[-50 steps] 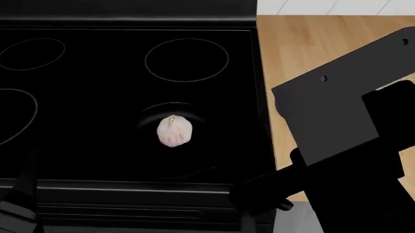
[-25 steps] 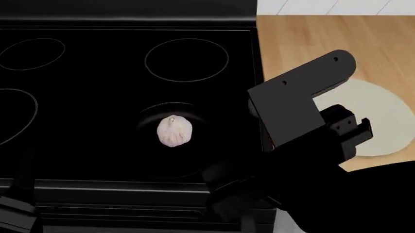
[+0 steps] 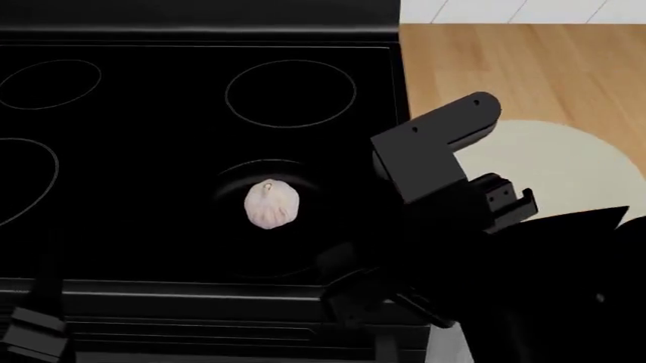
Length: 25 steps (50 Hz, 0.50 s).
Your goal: Pick up the pan and dump the vegetables in it onto the plate. Then return the pan to the stove.
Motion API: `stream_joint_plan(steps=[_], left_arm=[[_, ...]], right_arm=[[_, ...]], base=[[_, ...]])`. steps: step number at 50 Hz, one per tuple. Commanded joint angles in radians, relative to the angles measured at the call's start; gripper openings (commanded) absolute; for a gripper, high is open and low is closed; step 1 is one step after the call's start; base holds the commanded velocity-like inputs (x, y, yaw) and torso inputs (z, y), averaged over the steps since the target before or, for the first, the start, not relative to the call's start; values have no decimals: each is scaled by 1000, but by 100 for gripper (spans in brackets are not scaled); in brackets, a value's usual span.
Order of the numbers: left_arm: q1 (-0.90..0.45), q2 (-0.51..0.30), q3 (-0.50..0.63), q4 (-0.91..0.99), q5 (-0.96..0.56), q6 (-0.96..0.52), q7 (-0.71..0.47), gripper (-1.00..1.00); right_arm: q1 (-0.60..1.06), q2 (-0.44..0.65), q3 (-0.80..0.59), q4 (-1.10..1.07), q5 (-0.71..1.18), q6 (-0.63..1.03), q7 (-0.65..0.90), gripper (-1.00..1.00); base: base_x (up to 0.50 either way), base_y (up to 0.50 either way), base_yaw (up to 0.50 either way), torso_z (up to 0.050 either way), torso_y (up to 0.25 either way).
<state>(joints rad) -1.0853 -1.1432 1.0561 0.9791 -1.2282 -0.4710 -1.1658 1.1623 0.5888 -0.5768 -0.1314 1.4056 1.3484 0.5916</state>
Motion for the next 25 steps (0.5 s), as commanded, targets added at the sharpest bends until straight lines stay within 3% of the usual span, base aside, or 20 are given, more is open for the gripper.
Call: stream_joint_plan(steps=[1, 12, 25], left_arm=[[15, 8, 9, -6, 19, 4, -2, 100], [14, 3, 7, 6, 24, 7, -6, 100], [-29, 21, 3, 33, -10, -30, -41, 100]], right_arm=[[30, -59, -157, 163, -216, -70, -205, 100], [42, -145, -272, 274, -292, -78, -279, 100], [-15, -126, -318, 373, -345, -156, -360, 100]], base=[[0, 0, 0, 0, 0], [0, 0, 0, 0, 0], [0, 0, 0, 0, 0]])
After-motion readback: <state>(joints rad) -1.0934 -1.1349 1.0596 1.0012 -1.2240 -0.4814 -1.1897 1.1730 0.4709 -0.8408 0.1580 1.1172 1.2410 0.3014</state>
